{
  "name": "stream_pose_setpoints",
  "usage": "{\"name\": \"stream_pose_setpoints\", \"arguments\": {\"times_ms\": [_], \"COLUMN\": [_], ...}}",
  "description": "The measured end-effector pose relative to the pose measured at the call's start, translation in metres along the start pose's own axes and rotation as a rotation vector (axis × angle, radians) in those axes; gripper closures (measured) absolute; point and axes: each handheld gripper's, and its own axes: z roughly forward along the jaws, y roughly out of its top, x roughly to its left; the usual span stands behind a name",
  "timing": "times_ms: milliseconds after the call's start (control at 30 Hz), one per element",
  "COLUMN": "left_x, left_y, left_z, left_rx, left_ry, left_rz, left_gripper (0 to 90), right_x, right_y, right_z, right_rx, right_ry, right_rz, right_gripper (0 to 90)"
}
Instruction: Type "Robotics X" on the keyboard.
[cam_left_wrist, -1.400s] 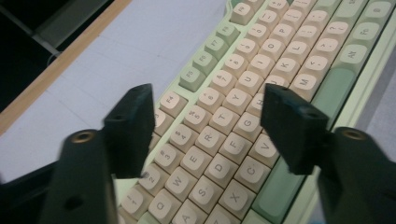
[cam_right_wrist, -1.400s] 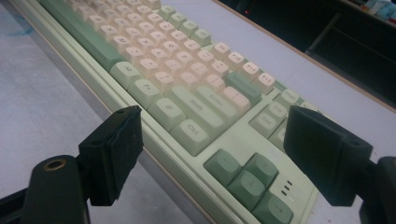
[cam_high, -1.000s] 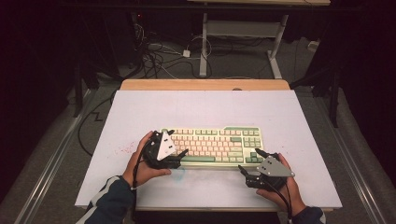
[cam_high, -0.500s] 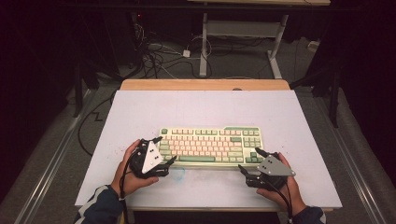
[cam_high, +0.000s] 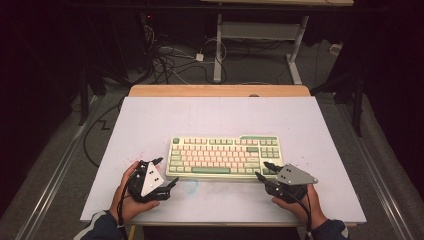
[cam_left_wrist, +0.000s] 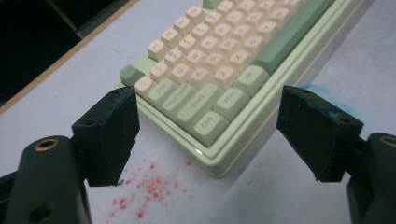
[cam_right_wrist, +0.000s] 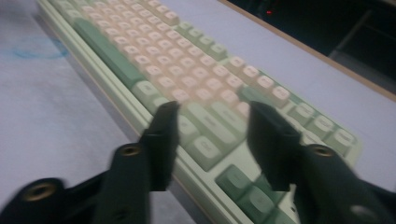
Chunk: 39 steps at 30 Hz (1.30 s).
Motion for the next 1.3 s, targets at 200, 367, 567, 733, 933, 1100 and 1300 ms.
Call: {"name": "stream_pose_setpoints", "arguments": {"times_ms": [200, 367, 567, 733, 933, 1100, 1300], "left_x": [0.001, -0.001, 0.000, 0.000, 0.000, 0.000, -0.001], "left_y": [-0.008, -0.011, -0.014, -0.017, -0.018, -0.019, -0.021], "left_z": [-0.001, 0.002, 0.004, 0.005, 0.005, 0.006, 0.006], "left_rx": [0.034, 0.044, 0.062, 0.074, 0.079, 0.088, 0.102], "left_ry": [0.008, 0.007, 0.013, 0.007, 0.012, 0.009, 0.004], "left_rz": [-0.021, -0.011, 0.006, 0.010, 0.011, 0.018, 0.033], "left_gripper": [20.1, 20.1, 20.1, 20.1, 20.1, 20.1, 20.1], "right_x": [-0.001, 0.000, 0.000, 0.003, 0.011, 0.014, 0.015], "right_y": [0.014, 0.023, 0.037, 0.049, 0.068, 0.072, 0.071], "right_z": [0.012, 0.028, 0.052, 0.073, 0.092, 0.111, 0.125], "right_rx": [0.023, 0.040, 0.082, 0.099, 0.097, 0.158, 0.210], "right_ry": [0.073, 0.090, 0.081, 0.064, 0.069, 0.077, 0.074], "right_rz": [0.000, -0.014, -0.021, -0.014, -0.032, -0.042, -0.052], "right_gripper": [89.2, 90.0, 90.0, 90.0, 90.0, 90.0, 90.0]}}
